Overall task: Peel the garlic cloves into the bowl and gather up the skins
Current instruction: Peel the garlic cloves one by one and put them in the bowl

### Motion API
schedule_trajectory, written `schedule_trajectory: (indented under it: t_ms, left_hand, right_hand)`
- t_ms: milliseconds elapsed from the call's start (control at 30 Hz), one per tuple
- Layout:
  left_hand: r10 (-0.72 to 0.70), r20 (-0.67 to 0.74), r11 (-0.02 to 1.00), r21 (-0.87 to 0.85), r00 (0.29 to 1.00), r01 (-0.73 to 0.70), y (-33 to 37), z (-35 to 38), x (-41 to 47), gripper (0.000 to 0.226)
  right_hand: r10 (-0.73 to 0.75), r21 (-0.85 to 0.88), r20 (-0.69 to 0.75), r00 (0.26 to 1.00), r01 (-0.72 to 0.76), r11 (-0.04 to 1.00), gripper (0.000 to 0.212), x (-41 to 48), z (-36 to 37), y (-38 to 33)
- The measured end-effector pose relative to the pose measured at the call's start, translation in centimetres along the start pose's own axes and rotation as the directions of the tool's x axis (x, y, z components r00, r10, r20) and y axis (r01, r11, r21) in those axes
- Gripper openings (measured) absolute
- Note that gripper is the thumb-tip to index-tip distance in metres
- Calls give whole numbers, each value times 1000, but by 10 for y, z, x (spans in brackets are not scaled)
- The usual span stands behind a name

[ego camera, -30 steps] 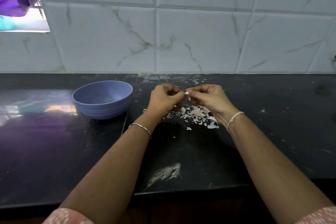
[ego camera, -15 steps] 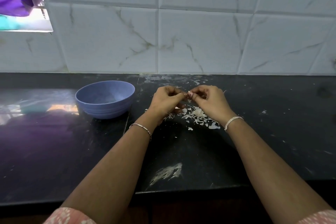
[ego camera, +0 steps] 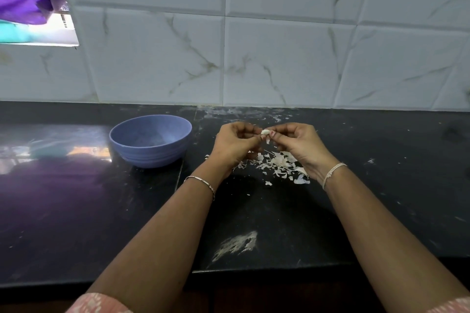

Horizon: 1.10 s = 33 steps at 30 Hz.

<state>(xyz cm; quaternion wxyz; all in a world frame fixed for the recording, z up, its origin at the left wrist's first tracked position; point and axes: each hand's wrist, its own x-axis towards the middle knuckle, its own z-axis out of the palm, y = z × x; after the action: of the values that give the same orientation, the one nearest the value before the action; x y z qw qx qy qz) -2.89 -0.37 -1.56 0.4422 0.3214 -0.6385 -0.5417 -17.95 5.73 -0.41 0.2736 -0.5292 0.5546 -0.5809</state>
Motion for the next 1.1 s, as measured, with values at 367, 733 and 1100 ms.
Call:
schedule_trajectory:
  t_ms: [367, 733, 1100]
  left_hand:
    - [-2, -57, 1000, -20, 998, 1, 3, 2, -1, 9]
    - [32, -57, 998, 56, 998, -28, 3, 3, -2, 6]
    - [-66, -9, 992, -111, 998, 65, 7, 2, -2, 3]
  right_hand:
    - [-128, -297, -125, 984, 86, 951, 3, 8, 4, 8]
    - [-137, -440, -45, 990, 103, 892, 12, 6, 5, 7]
    - [-209, -529, -12, 978, 172, 831, 19, 4, 7, 4]
